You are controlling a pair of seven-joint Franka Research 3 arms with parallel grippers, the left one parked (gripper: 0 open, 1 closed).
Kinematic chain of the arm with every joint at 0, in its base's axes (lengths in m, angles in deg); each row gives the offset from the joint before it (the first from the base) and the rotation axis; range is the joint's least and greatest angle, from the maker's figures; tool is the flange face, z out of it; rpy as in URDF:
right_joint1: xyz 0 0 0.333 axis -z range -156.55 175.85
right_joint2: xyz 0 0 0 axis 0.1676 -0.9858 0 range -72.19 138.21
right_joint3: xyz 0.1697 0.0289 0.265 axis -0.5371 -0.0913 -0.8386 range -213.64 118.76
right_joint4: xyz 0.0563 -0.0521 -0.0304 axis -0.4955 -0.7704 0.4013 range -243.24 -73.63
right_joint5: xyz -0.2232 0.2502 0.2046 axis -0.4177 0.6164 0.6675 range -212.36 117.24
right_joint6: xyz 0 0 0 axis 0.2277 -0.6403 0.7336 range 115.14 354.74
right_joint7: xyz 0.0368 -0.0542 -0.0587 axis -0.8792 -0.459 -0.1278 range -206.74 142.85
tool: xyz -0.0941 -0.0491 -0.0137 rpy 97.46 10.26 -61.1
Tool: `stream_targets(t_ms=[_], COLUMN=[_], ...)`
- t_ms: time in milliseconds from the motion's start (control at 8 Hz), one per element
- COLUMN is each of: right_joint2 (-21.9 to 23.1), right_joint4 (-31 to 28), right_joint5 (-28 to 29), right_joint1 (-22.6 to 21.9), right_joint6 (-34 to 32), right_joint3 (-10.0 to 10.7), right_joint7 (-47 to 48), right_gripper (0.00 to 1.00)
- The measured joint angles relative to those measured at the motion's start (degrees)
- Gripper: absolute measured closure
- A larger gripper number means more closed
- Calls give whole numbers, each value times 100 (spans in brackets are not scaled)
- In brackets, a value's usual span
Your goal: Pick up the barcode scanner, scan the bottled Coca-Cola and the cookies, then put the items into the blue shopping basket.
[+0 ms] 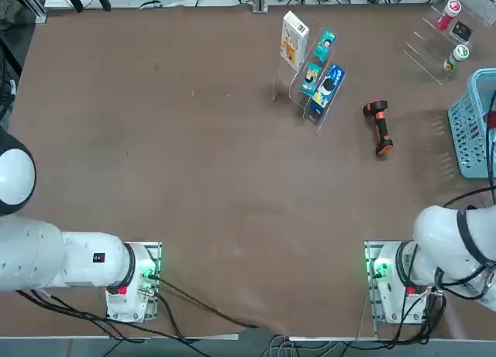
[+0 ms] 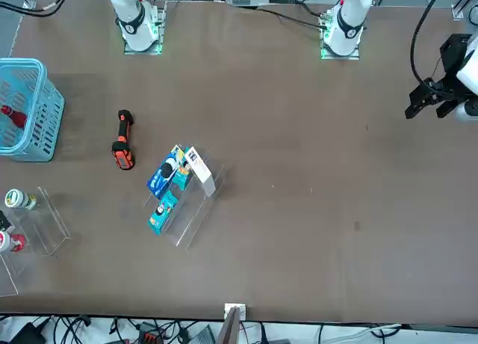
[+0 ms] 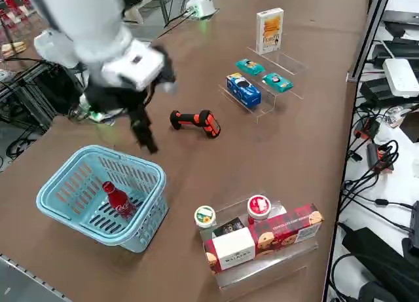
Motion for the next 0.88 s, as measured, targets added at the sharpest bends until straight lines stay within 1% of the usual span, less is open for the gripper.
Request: stream_targets(t_ms=[125, 250, 500, 625, 875], right_joint2=[106, 250, 442, 444, 413], right_joint4=[203, 298, 312, 309, 305], right_joint5=[7, 13, 12, 9, 6], right_joint1=[-228, -651, -1893, -2419, -3295], right_joint6=[-193, -309, -416, -427, -421], right_joint3=[-253, -362, -303, -283, -270], right_joint7=[263, 602, 1633, 2231, 3528], right_gripper=[0, 0, 0, 0, 0])
